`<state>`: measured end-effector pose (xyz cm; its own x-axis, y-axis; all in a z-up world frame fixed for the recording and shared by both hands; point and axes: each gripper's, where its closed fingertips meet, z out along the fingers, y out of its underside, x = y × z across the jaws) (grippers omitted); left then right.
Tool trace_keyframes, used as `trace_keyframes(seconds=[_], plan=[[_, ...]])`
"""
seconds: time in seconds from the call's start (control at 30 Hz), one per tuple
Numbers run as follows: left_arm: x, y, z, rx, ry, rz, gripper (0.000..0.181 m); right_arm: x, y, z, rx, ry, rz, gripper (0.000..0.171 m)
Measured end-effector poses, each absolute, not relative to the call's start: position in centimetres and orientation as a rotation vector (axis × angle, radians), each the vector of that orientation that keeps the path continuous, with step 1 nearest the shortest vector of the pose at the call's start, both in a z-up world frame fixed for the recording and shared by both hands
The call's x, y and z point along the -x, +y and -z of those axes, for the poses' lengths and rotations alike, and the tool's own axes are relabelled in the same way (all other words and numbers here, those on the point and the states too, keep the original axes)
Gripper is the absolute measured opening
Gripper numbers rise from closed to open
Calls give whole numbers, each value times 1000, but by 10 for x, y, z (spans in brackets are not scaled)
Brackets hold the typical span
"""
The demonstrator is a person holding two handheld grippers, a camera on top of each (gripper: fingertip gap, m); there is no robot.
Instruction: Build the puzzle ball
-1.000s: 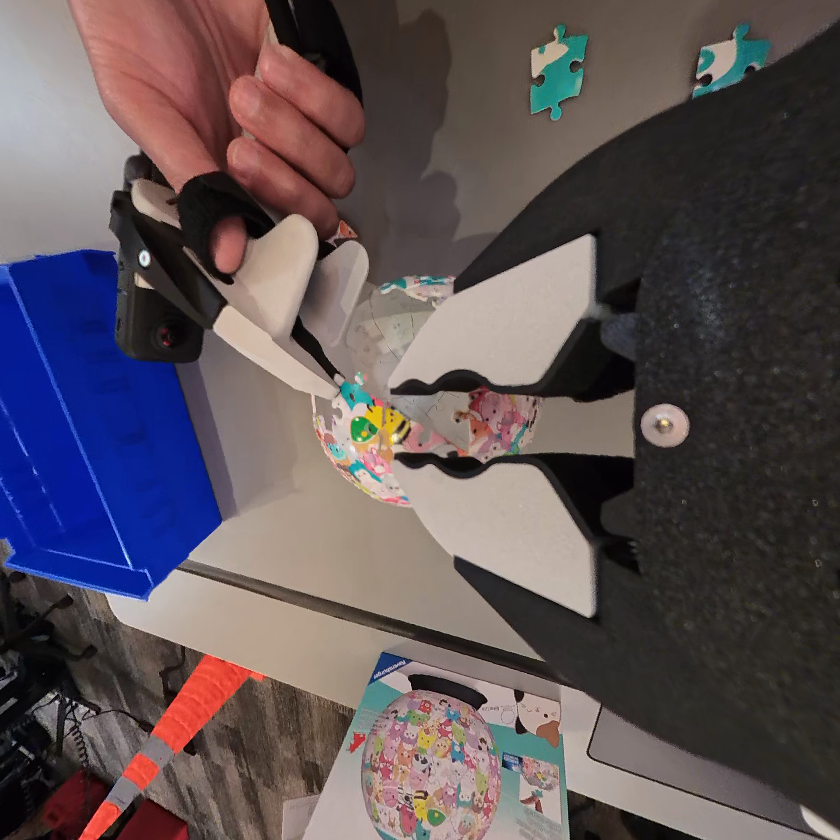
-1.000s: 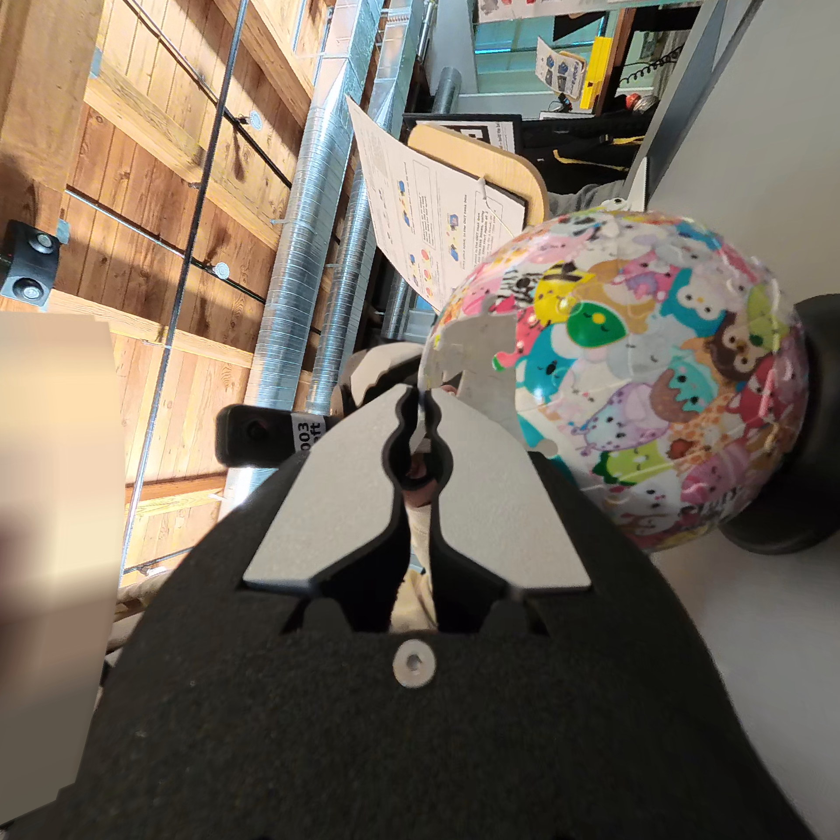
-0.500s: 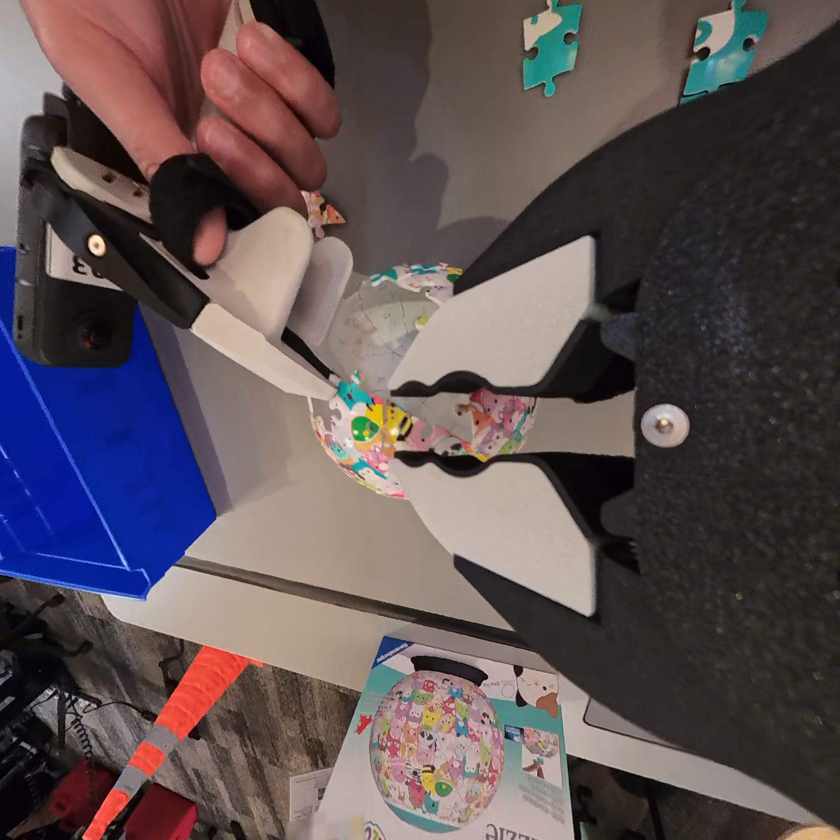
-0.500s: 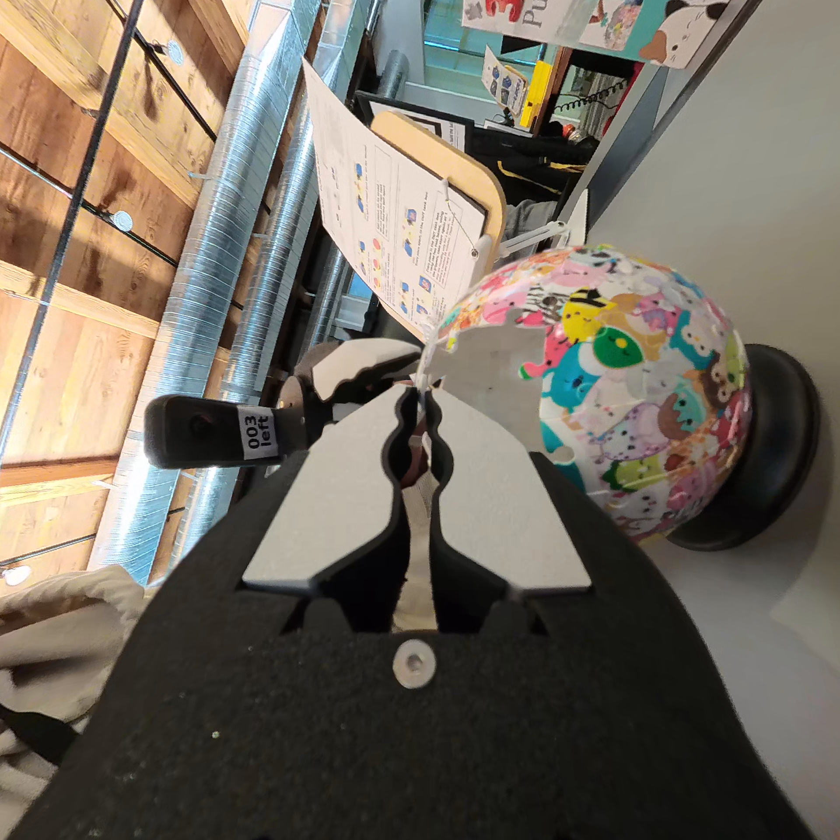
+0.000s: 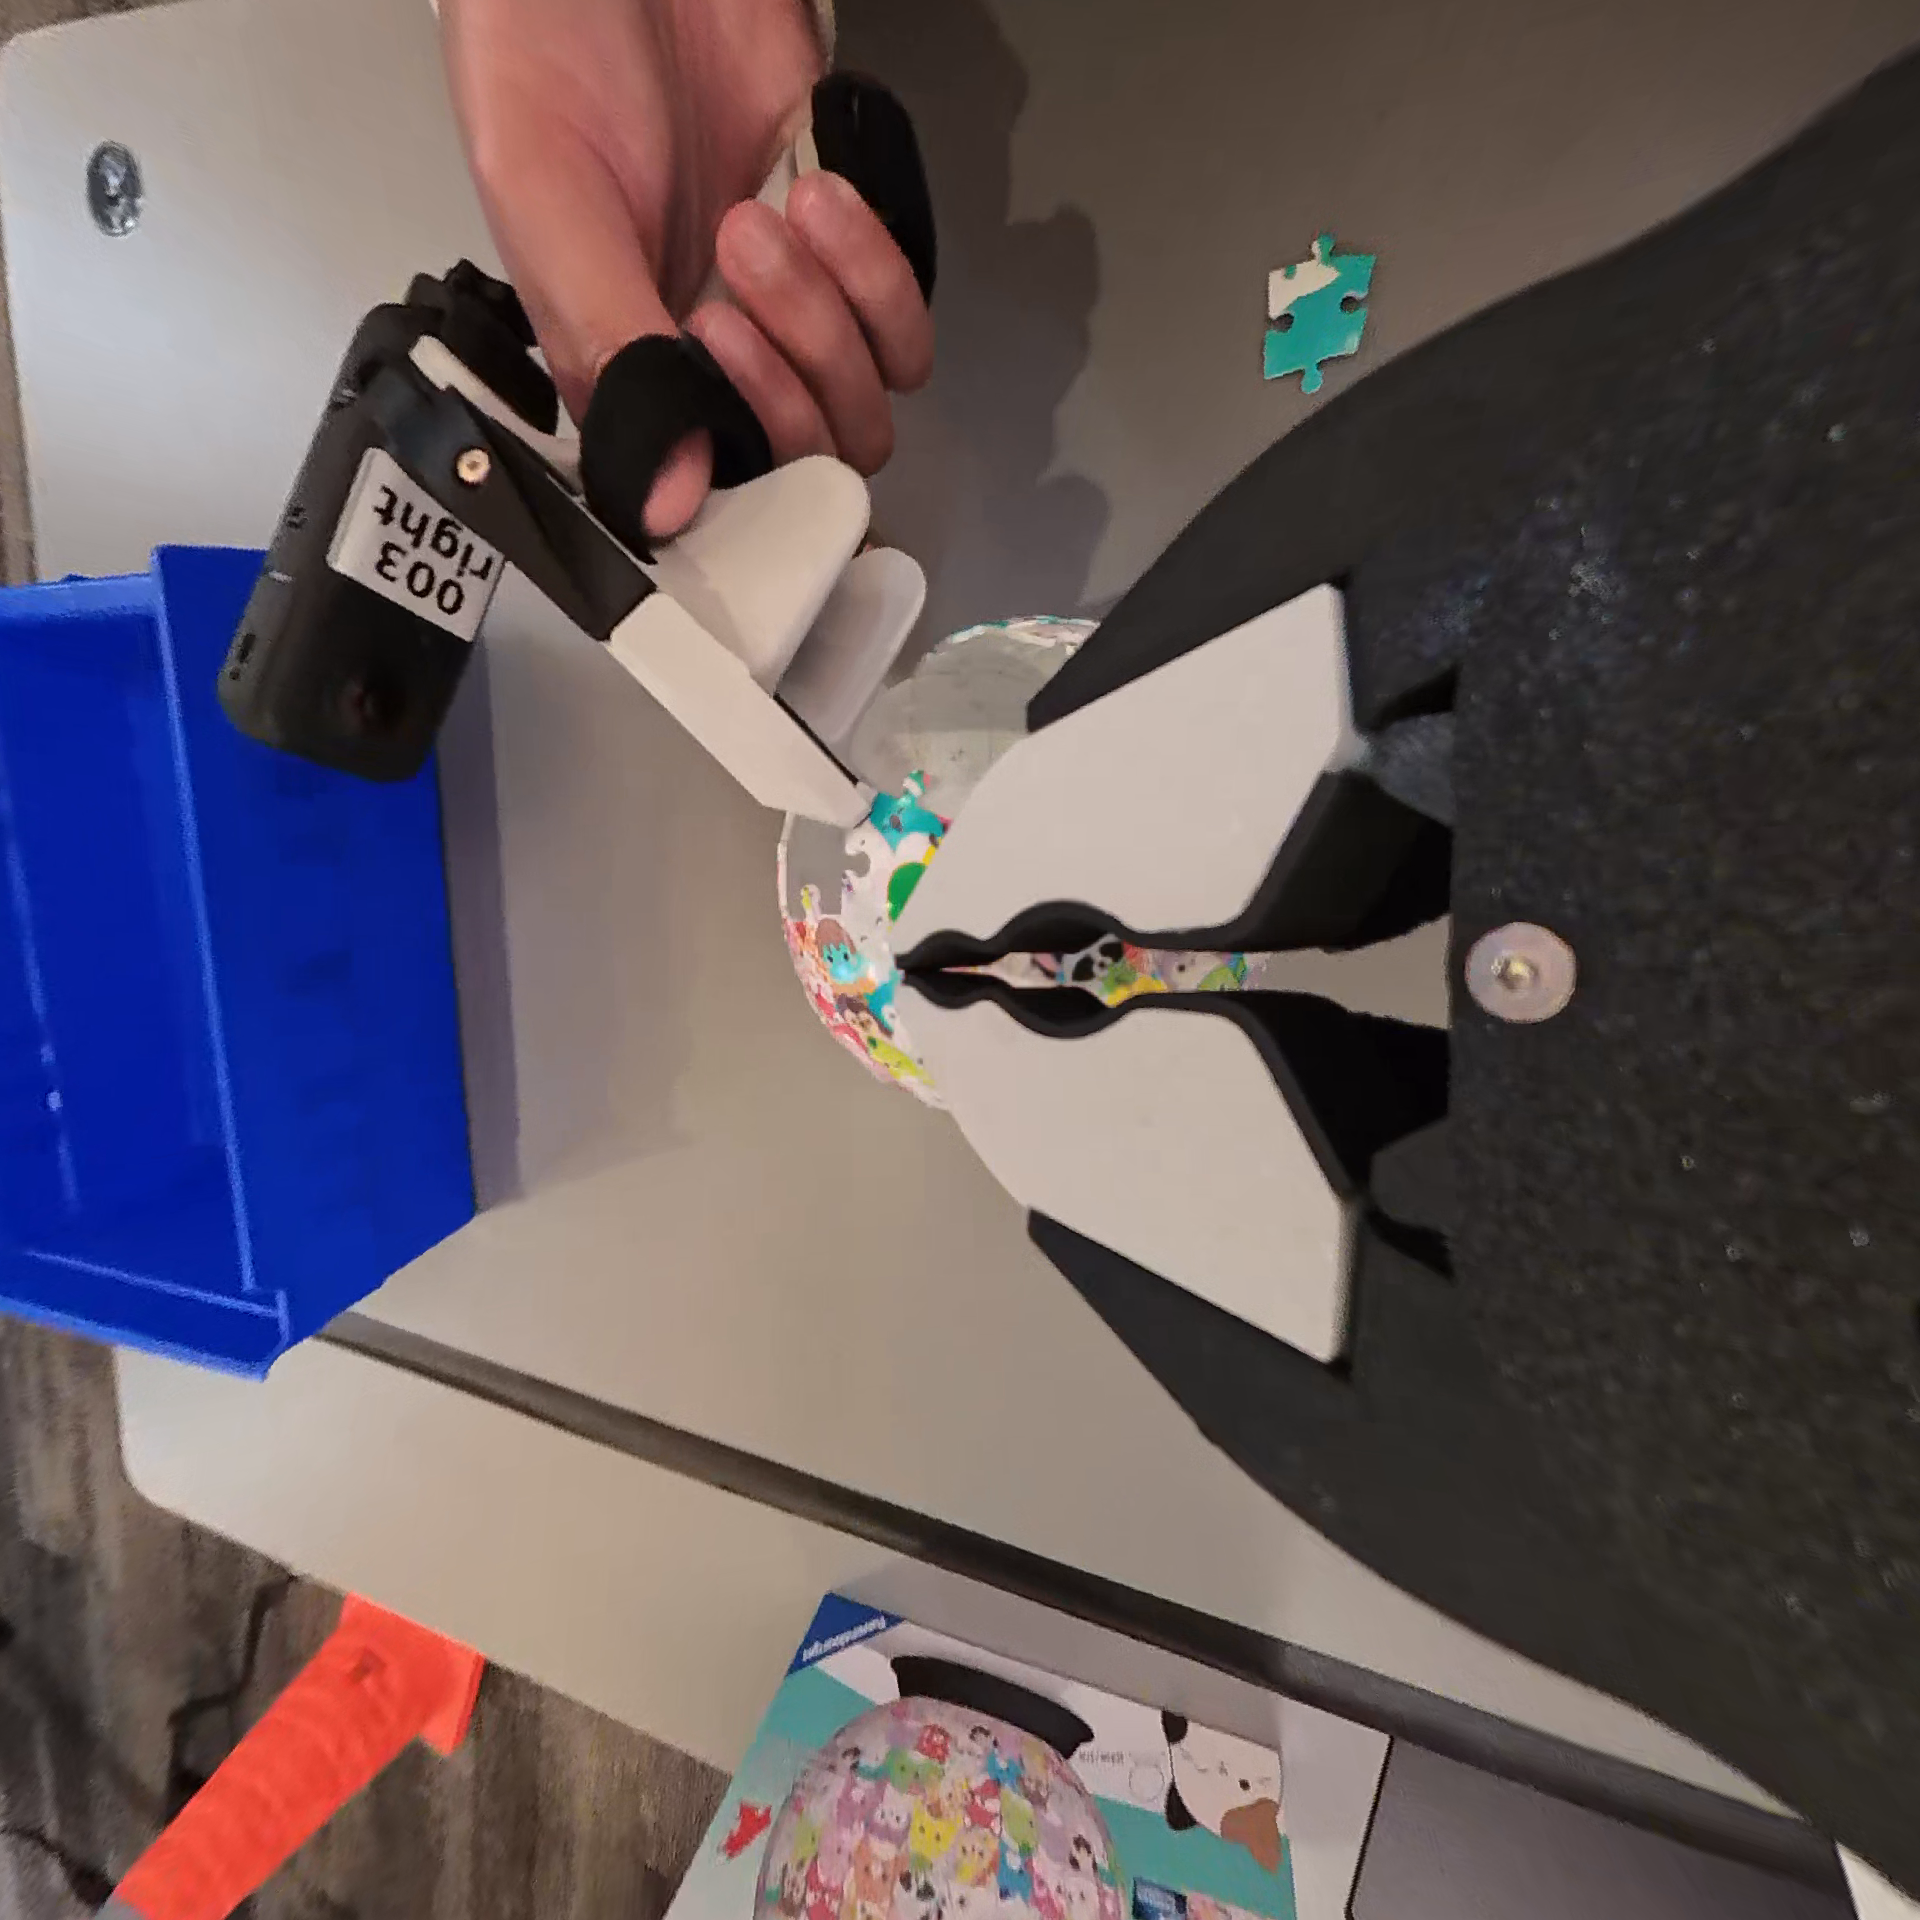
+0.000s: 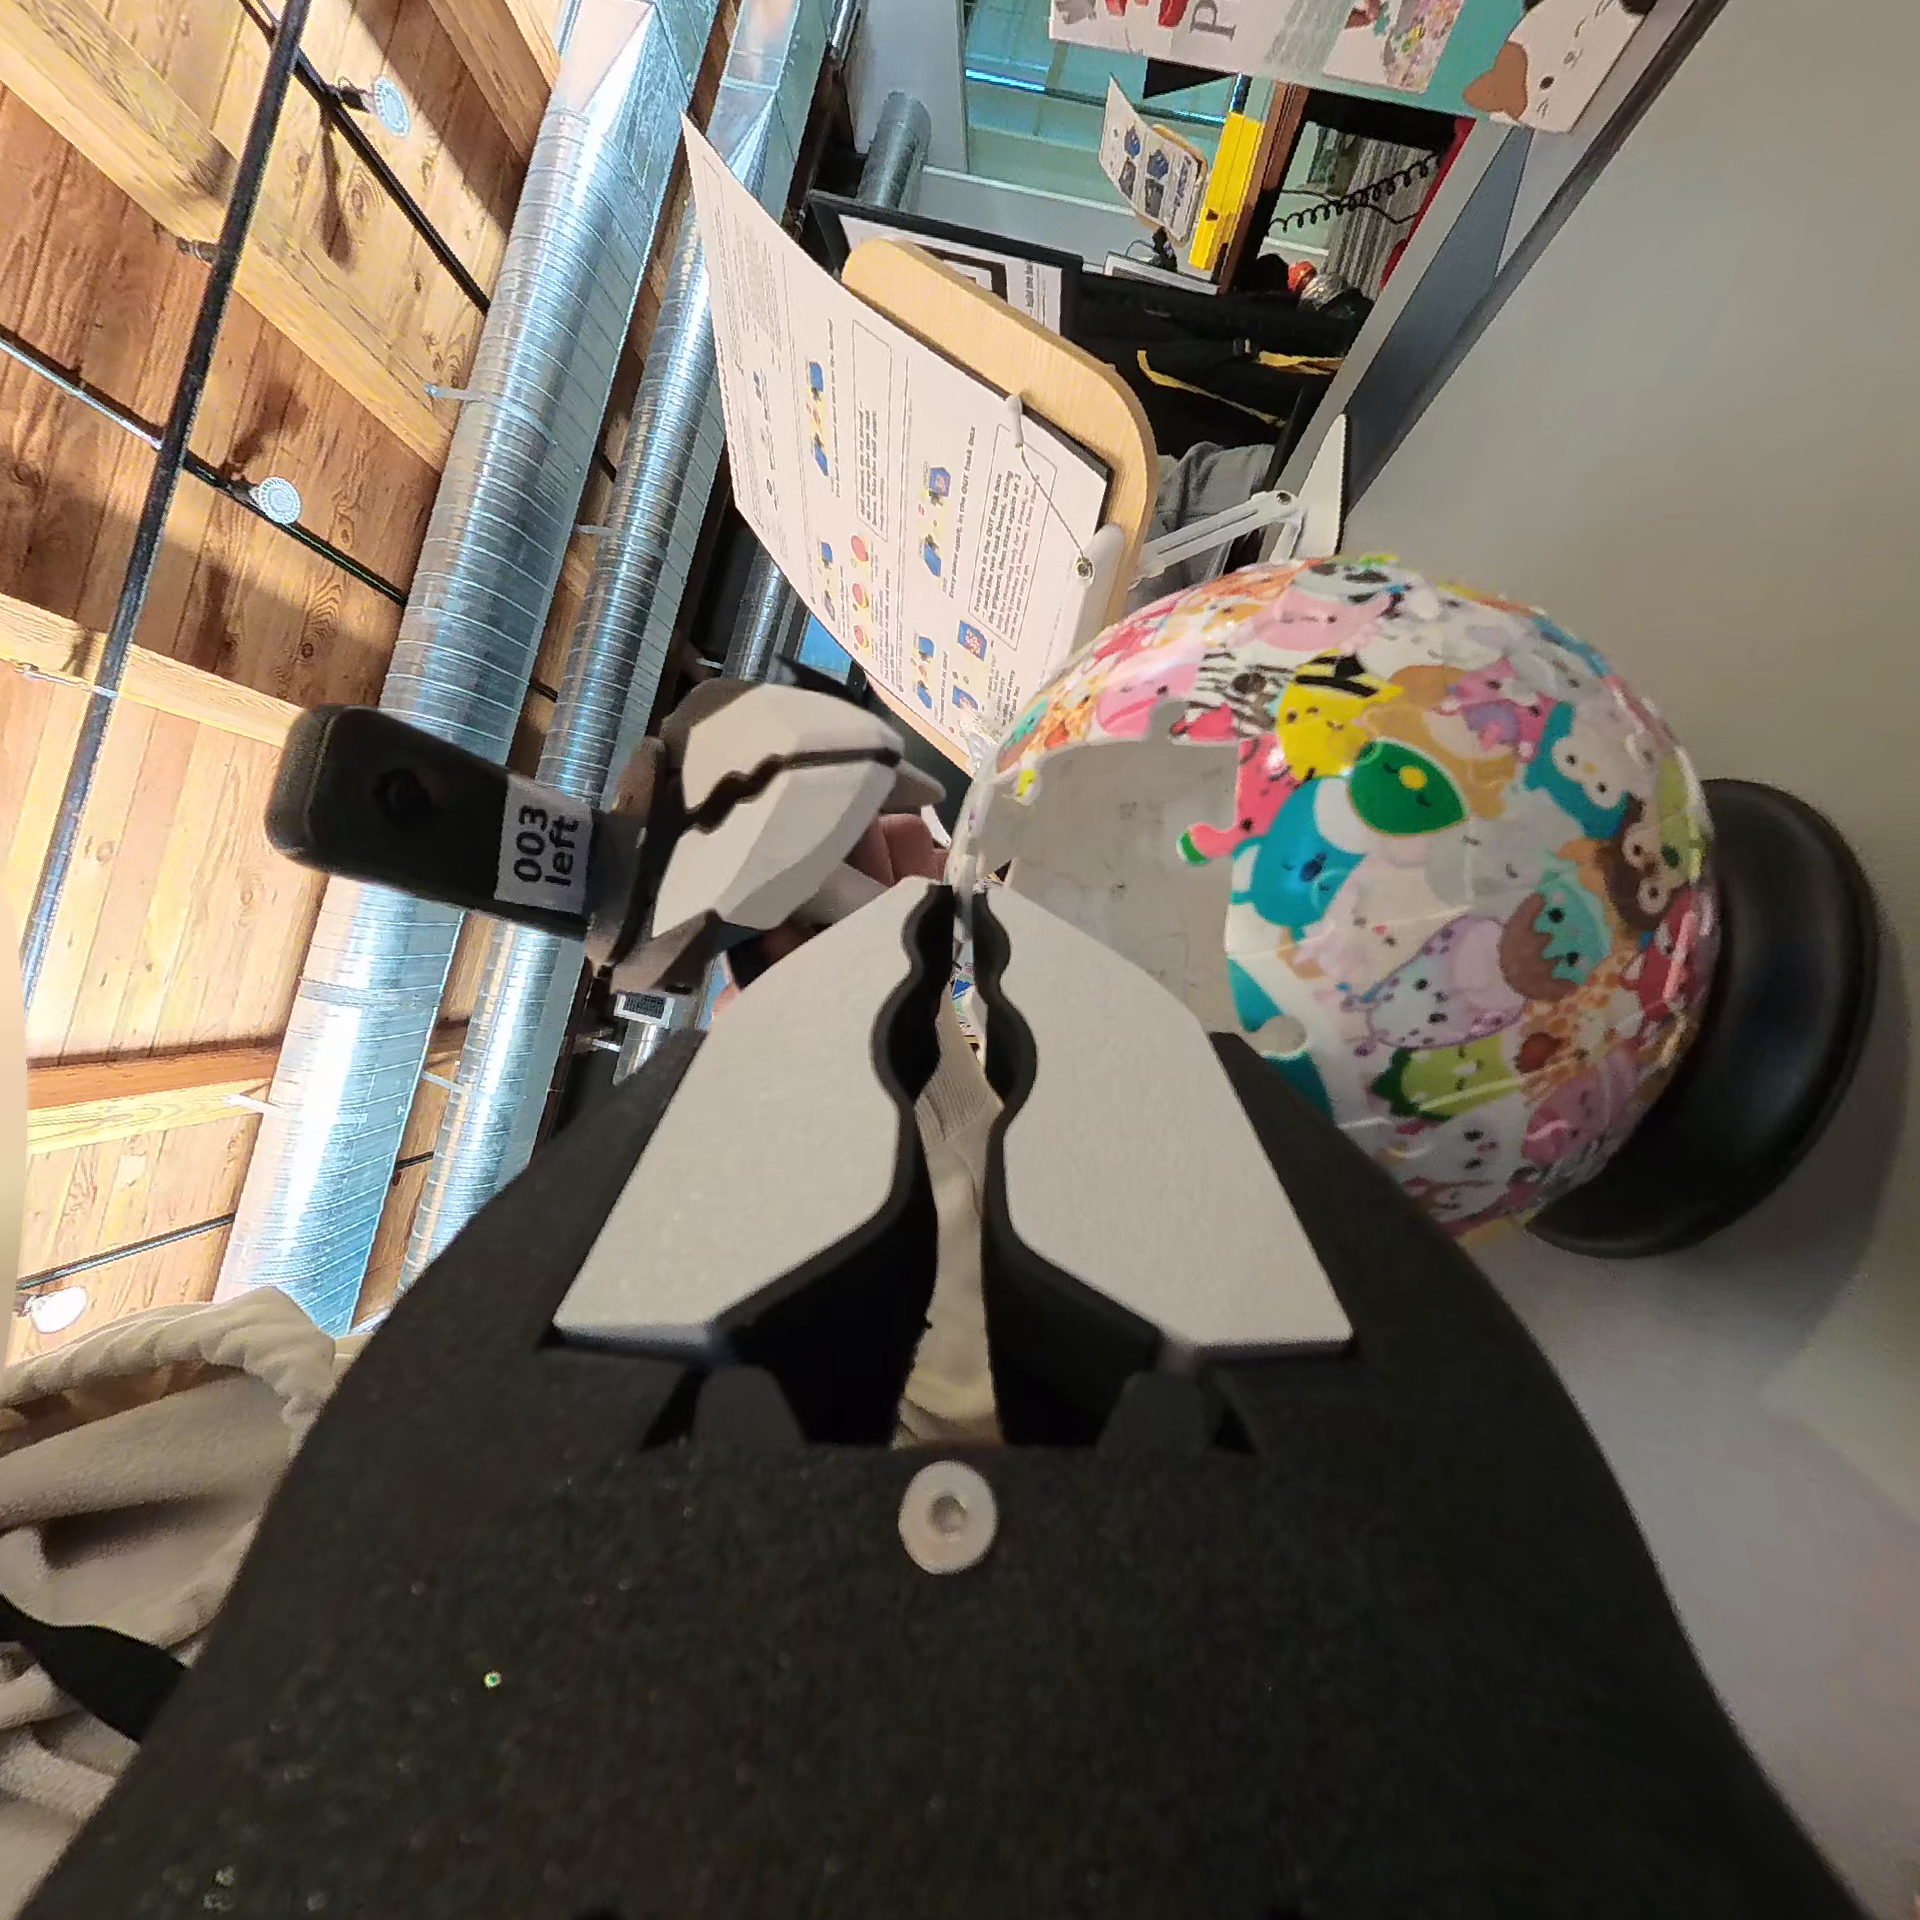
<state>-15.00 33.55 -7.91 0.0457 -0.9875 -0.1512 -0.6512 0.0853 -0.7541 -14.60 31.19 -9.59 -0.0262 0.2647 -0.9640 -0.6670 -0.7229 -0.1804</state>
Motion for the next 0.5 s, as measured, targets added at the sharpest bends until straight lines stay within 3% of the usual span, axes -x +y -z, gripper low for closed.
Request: trace_keyframes(seconds=[0.5], plan=[[149, 334, 92, 1632, 1777, 466, 0, 145, 313, 96, 1607, 426, -1816, 3]])
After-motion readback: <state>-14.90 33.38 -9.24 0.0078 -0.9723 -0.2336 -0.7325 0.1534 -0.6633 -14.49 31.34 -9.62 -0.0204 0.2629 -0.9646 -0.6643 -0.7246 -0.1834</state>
